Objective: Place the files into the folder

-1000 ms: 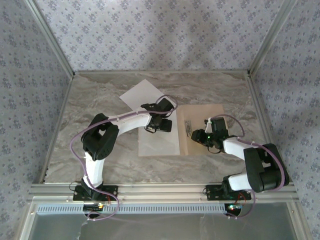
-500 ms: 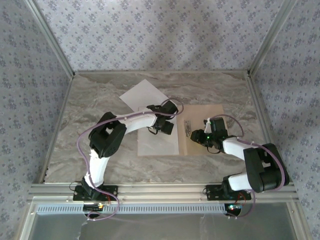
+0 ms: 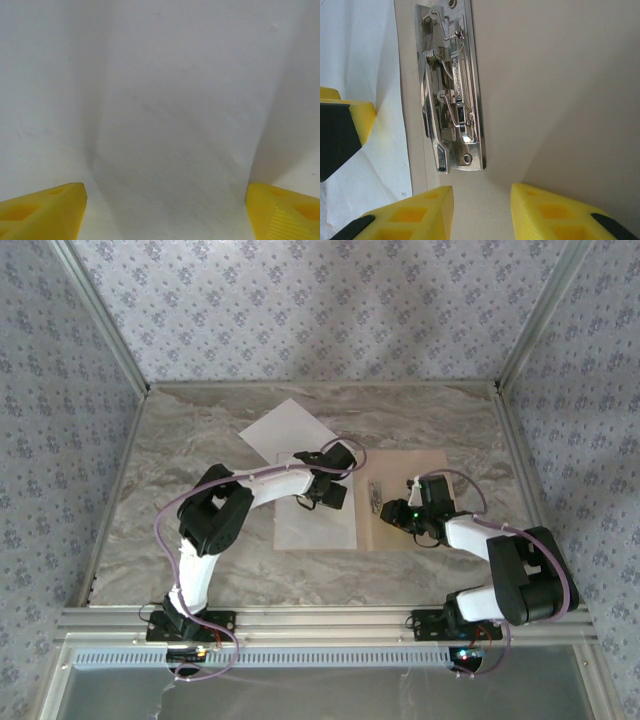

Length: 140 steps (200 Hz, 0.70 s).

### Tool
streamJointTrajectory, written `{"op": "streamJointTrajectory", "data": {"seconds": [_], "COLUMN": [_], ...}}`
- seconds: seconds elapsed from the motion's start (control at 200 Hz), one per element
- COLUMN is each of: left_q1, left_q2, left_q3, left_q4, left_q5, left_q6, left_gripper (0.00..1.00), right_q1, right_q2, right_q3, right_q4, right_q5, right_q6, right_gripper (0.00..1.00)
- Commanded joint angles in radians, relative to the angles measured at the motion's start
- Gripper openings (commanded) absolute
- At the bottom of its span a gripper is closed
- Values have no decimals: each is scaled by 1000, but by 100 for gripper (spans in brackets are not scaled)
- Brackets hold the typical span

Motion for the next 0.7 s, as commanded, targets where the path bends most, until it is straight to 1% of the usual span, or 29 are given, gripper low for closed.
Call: {"op": "streamJointTrajectory", "data": {"seconds": [0.0,0.36,0.5,0.695], "left_q1": [11,11,10,12], "left_q2": [-25,-38,-84,-163], "left_q3": [-31,-20,4,7], "left_q4": [-53,-51,-58,-70], "left_q5": [-38,10,38,37], "left_q6": [-10,-14,-8,-10], "left_gripper": [82,82,83,85], "right_q1": [7,14,18,30], "right_q2": [-4,-4,-4,-3], "right_q3": [-28,-24,-17,-6], "right_q4": [-37,-32,-35,-37], "right_q5": [10,9,6,6], "right_q6": [14,20,23,25], "right_gripper": [37,37,37,38]}}
